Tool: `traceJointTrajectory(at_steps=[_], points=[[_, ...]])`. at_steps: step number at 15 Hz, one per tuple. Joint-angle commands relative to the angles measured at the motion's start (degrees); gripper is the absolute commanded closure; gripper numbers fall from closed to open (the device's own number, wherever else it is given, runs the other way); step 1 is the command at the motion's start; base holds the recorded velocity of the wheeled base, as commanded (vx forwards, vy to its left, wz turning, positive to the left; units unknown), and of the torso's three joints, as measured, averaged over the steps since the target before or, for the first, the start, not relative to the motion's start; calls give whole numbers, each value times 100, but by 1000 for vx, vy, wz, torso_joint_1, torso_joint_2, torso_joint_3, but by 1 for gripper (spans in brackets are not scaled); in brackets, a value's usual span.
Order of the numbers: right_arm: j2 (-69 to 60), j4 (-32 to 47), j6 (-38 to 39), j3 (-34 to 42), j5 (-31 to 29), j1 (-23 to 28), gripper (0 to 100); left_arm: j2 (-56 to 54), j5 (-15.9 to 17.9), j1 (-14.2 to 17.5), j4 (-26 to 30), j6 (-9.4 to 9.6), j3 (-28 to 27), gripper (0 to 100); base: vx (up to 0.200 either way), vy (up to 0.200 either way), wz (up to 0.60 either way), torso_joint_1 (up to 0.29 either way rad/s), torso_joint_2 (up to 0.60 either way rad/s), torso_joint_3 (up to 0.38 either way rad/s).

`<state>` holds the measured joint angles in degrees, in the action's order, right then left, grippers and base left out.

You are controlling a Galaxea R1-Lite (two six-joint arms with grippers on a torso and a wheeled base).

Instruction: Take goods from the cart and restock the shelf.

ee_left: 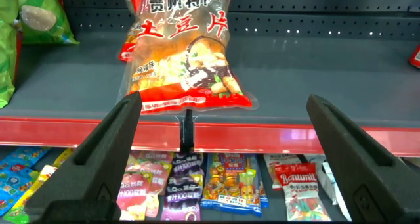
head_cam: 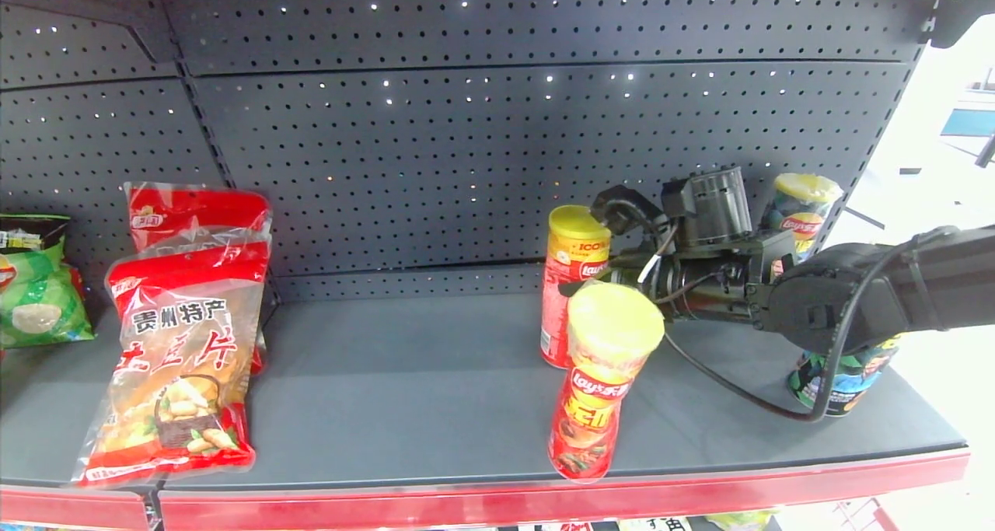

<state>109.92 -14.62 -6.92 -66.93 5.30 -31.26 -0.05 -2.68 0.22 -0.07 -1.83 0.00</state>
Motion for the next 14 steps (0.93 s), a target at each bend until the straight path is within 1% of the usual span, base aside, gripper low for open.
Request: traceJointTrajectory(at_steps=[1,11,12,13,14], points=[[3,3,7,22,-3,-12,100,5,5,4,-1,-2,0,0,0,0,0,0,0,0],[-103,-41,-2,74,-64,-21,100,5,5,4,-1,-2,0,0,0,0,0,0,0,0],[-129,-50,-11,136,-56,-82,100,5,5,4,-1,-2,0,0,0,0,0,0,0,0],[-138,-59,-11,162,-56,-82,0,5,-4,4,-1,-2,0,0,0,0,0,0,0,0],[-155,-76,-19,233,-38,-91,0,5,-4,4,-1,-2,0,0,0,0,0,0,0,0]])
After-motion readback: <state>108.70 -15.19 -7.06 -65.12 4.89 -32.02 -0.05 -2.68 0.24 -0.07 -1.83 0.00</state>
